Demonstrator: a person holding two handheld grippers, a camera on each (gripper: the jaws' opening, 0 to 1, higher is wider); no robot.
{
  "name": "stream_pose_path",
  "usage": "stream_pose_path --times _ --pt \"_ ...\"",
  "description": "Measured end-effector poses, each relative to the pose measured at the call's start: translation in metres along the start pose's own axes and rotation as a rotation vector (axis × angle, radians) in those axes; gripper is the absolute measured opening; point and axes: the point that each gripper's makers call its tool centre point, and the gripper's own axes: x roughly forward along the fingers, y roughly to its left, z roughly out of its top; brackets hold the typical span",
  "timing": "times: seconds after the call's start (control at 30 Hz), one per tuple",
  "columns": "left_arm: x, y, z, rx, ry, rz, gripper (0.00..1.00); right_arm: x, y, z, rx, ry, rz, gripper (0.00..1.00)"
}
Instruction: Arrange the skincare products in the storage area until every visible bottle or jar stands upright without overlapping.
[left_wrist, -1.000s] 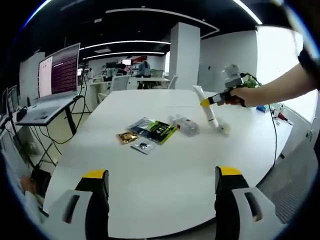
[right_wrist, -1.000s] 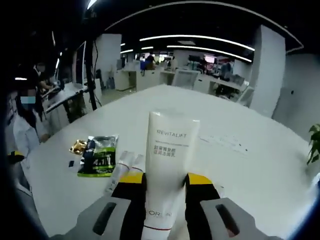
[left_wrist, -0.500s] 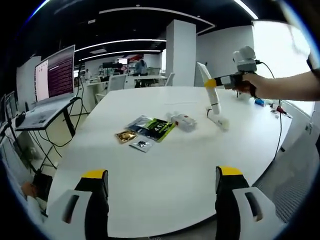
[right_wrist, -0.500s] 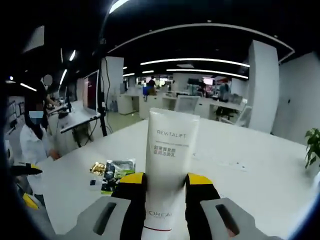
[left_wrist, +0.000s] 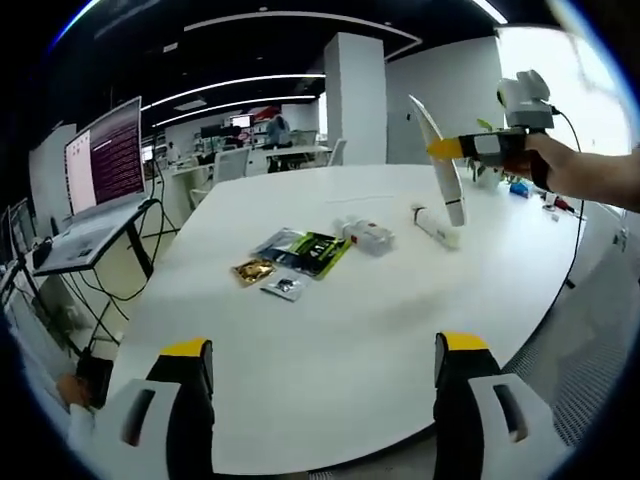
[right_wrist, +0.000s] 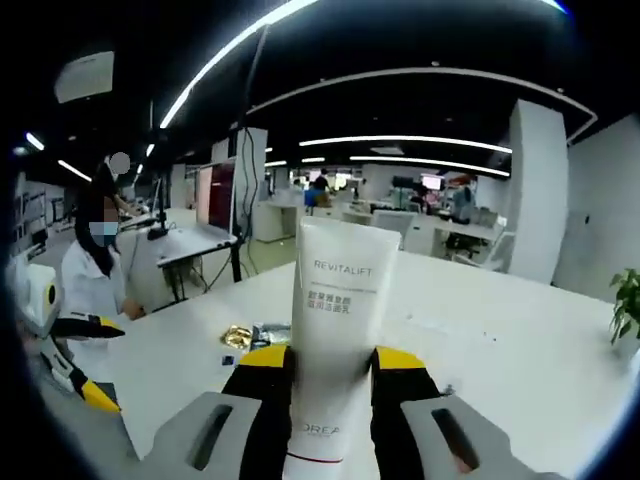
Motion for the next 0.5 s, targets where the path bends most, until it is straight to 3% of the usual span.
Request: stream_pose_path --times 0.33,0.5 --pt "0.000 -0.002 0.001 -0.002 -0.004 -0.012 0.85 -0.032 0.015 0.006 0.033 -0.042 -0.001 0.21" --pt "0.000 0.001 0.003 -0.022 -0.016 -0.002 0.90 -0.045 0.020 0.001 0.068 -0.053 -0.006 0.21"
